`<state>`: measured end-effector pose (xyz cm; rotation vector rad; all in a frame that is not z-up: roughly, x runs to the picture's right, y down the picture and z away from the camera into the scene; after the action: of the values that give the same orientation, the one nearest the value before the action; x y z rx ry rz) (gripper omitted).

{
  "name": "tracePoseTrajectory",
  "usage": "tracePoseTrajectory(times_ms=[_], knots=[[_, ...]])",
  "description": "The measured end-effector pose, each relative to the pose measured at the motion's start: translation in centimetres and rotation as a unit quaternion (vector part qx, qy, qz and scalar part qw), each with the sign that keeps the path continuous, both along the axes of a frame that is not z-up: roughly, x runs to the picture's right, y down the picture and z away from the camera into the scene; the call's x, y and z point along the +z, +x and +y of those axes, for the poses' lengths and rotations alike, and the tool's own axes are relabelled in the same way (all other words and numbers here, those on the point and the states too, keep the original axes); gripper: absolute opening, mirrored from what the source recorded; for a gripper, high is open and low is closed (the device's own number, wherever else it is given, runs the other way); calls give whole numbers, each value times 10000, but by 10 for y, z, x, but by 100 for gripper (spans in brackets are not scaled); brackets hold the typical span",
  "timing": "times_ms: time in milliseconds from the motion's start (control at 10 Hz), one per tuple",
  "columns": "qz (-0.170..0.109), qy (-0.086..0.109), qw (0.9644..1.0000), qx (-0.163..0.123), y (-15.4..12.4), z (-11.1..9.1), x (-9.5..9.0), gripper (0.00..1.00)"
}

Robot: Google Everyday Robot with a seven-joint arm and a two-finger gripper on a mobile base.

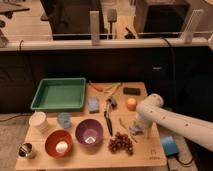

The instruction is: Wipe red bowl with towel

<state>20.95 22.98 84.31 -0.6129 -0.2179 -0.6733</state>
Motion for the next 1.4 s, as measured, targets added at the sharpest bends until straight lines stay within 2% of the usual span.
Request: tracePoseTrajectory(times_ms=[200, 300, 500, 800, 1100, 1400], knots=[[-35, 11, 10000, 0, -4, -3, -2, 2], [-23, -11, 10000, 7, -3, -1, -2, 0], [-104, 30, 9999, 47, -4, -6, -1, 0], [-540, 354, 9977, 224, -12, -34, -17, 0], [-1034, 731, 9919, 107, -37, -67, -52, 0], [-1560, 939, 9831, -174, -82, -80, -69, 0]])
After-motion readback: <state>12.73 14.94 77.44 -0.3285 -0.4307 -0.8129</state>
